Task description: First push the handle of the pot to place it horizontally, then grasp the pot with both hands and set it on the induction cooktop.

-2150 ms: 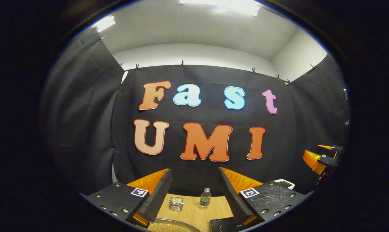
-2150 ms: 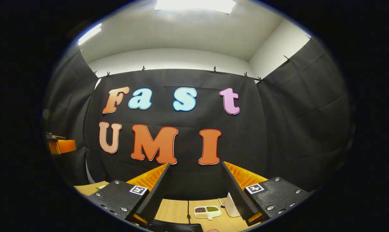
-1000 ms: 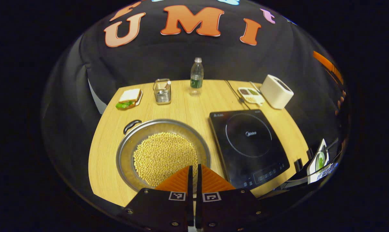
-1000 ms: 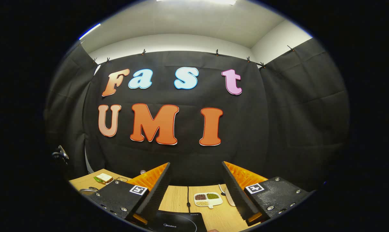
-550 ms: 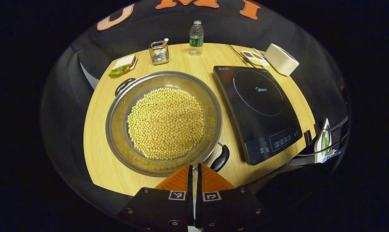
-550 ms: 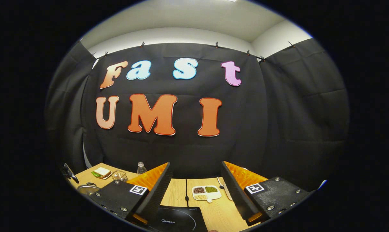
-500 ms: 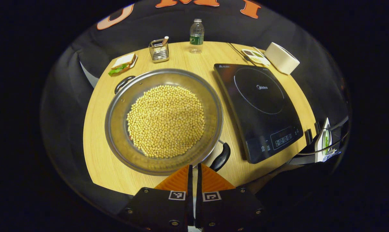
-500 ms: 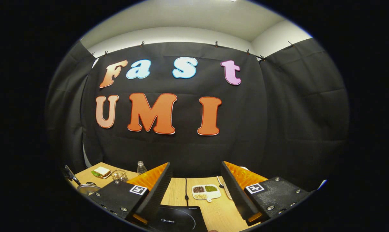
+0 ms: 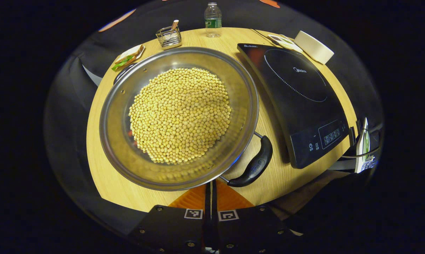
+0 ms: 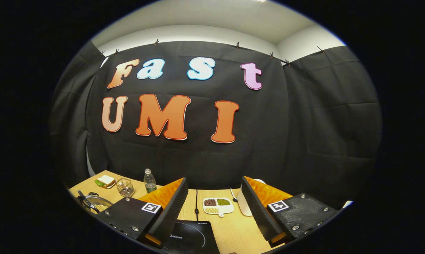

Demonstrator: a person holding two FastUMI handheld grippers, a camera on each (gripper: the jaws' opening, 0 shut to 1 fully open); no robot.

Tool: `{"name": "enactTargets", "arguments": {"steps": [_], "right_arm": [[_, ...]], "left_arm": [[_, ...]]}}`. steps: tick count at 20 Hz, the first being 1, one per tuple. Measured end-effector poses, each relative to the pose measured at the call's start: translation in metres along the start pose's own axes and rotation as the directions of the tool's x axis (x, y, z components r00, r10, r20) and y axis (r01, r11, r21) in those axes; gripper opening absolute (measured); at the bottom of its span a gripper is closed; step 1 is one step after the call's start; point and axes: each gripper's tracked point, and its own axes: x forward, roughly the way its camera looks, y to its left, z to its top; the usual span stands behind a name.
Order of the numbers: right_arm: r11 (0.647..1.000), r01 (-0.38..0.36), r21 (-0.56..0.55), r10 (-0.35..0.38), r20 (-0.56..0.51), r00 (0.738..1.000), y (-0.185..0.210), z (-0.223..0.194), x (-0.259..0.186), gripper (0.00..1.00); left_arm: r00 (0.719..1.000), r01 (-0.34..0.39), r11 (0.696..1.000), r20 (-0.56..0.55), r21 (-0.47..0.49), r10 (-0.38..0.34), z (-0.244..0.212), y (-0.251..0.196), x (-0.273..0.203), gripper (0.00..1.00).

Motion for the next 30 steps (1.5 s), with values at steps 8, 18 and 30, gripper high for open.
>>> {"name": "enactTargets", "arguments": {"steps": [8,18,30], "right_arm": [[0.999,0.055,0.001,-0.055,-0.025,0.998,-0.032,-0.014,-0.01,0.99],[0.989,0.147,0.009,-0.145,-0.08,0.986,-0.094,-0.042,-0.019,0.99],[0.996,0.078,0.05,-0.071,-0.126,0.989,-0.122,-0.062,-0.001,0.95]], "left_arm": [[0.999,0.038,0.999,0.012,-0.007,-0.037,0.026,-0.026,0.008,0.0],[0.994,0.109,0.967,0.044,-0.232,-0.101,0.08,-0.046,0.019,0.02],[0.993,0.064,0.933,0.119,-0.353,-0.023,0.142,-0.054,0.034,0.01]]}}
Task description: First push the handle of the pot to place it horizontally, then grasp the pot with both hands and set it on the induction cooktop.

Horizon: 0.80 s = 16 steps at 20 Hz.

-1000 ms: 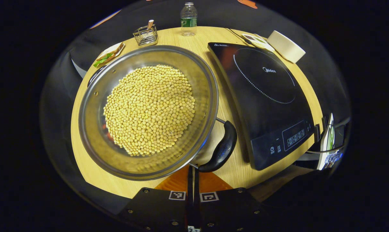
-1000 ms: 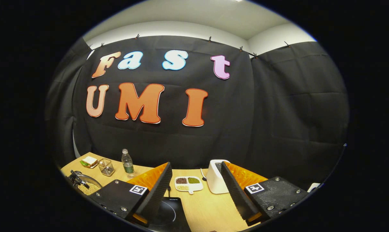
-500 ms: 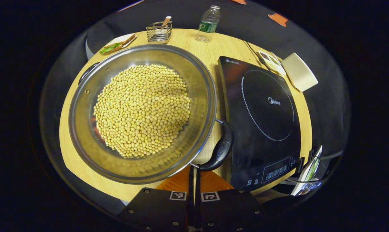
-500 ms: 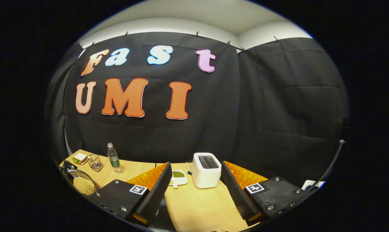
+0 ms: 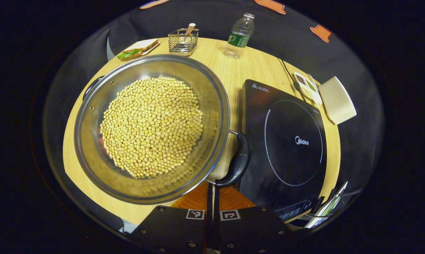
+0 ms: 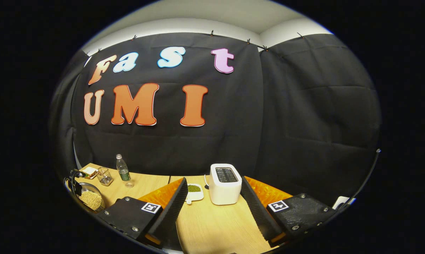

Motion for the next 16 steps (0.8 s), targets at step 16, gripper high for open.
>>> {"name": "enactTargets", "arguments": {"steps": [16], "right_arm": [[0.973,-0.228,-0.034,0.21,-0.269,0.94,0.086,-0.075,-0.004,0.95]], "left_arm": [[0.99,0.117,0.993,0.079,0.028,-0.119,0.045,-0.017,-0.02,0.02]]}}
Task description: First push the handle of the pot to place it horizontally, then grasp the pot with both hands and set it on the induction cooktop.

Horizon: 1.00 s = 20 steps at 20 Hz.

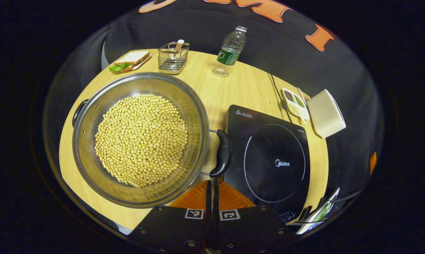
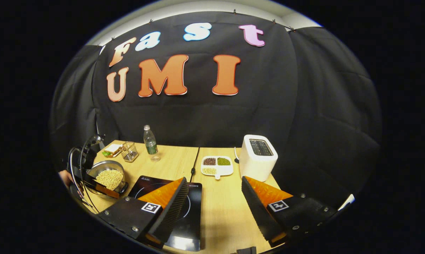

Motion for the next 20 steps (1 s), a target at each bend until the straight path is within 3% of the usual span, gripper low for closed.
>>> {"name": "enactTargets", "arguments": {"steps": [3,7,13,14,15,18,20], "right_arm": [[0.996,-0.078,0.038,0.081,-0.078,0.994,0.061,-0.009,0.01,0.94],[0.973,-0.188,0.133,0.212,-0.2,0.956,0.148,-0.035,0.023,0.94],[0.959,-0.234,0.16,0.277,-0.349,0.895,0.232,-0.069,0.04,0.92],[0.957,-0.237,0.167,0.284,-0.37,0.884,0.245,-0.074,0.043,0.91],[0.955,-0.239,0.174,0.289,-0.388,0.875,0.256,-0.081,0.046,0.9],[0.953,-0.228,0.2,0.295,-0.445,0.845,0.287,-0.097,0.054,0.9],[0.953,-0.221,0.208,0.296,-0.471,0.831,0.303,-0.103,0.061,0.89]], "left_arm": [[0.999,0.033,0.999,0.012,0.019,-0.033,0.005,0.019,-0.022,0.02],[0.997,-0.035,0.999,0.066,0.039,0.032,0.026,0.083,-0.048,0.02],[0.99,-0.122,0.991,0.075,0.053,0.118,0.041,0.162,-0.058,0.03],[0.989,-0.131,0.99,0.08,0.052,0.126,0.047,0.173,-0.057,0.08],[0.987,-0.139,0.989,0.091,0.056,0.133,0.054,0.183,-0.057,0.26],[0.982,-0.159,0.984,0.117,0.086,0.148,0.068,0.214,-0.055,0.45],[0.982,-0.156,0.982,0.125,0.103,0.143,0.074,0.228,-0.056,0.64]]}}
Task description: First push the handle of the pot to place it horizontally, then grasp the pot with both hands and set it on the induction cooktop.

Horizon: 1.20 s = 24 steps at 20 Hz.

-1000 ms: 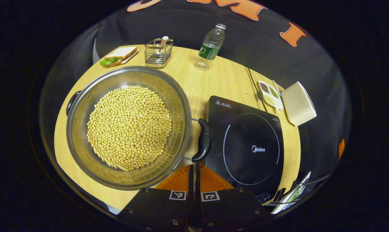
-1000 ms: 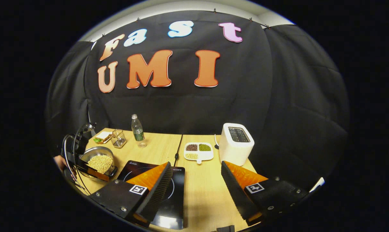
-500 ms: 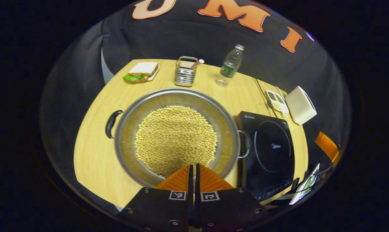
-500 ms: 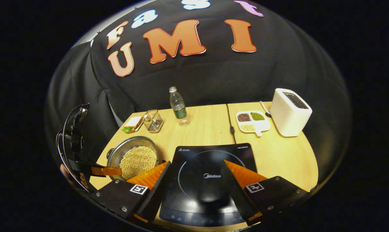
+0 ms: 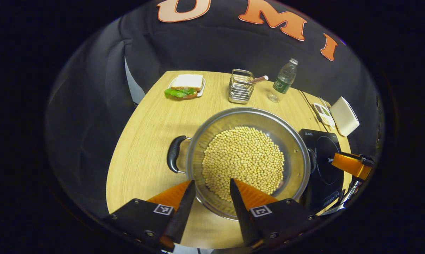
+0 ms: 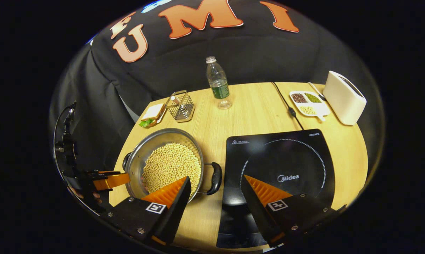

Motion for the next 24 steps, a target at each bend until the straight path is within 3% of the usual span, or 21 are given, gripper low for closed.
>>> {"name": "enactTargets", "arguments": {"steps": [1,3,5,10,16,21,22,23,24], "right_arm": [[1.0,0.005,0.003,-0.005,-0.01,1.0,0.004,-0.003,0.006,0.89],[1.0,0.024,0.005,-0.024,-0.034,0.999,0.009,-0.007,0.018,0.89],[0.999,0.044,0.019,-0.043,-0.058,0.997,0.011,-0.01,0.029,0.89],[0.996,0.074,0.058,-0.069,-0.08,0.994,0.016,-0.013,0.05,0.89],[0.995,0.1,0.005,-0.099,-0.077,0.992,0.012,-0.022,0.076,0.78],[0.995,0.099,0.016,-0.097,-0.108,0.99,0.007,-0.028,0.082,0.78],[0.995,0.102,0.019,-0.099,-0.119,0.988,0.004,-0.03,0.084,0.69],[0.994,0.103,0.025,-0.099,-0.131,0.986,0.002,-0.032,0.086,0.71],[0.994,0.102,0.033,-0.096,-0.136,0.986,0.002,-0.033,0.089,0.65]], "left_arm": [[1.0,0.01,1.0,0.013,-0.004,-0.01,0.006,0.005,0.002,0.71],[0.999,0.018,1.0,0.032,0.0,-0.018,0.015,0.015,0.009,0.75],[0.999,0.018,1.0,0.05,0.008,-0.018,0.021,0.024,0.015,0.92],[0.999,0.021,0.999,0.046,0.03,-0.022,0.029,0.046,0.034,0.92],[0.996,0.082,0.996,0.037,-0.02,-0.082,0.023,0.051,0.057,0.92],[0.996,0.087,0.996,0.021,-0.014,-0.086,0.021,0.052,0.072,0.92],[0.996,0.08,0.997,0.026,-0.014,-0.08,0.023,0.054,0.075,0.92],[0.997,0.079,0.997,0.028,-0.011,-0.078,0.025,0.055,0.08,0.92],[0.997,0.068,0.998,0.019,-0.006,-0.068,0.023,0.056,0.085,0.92]]}}
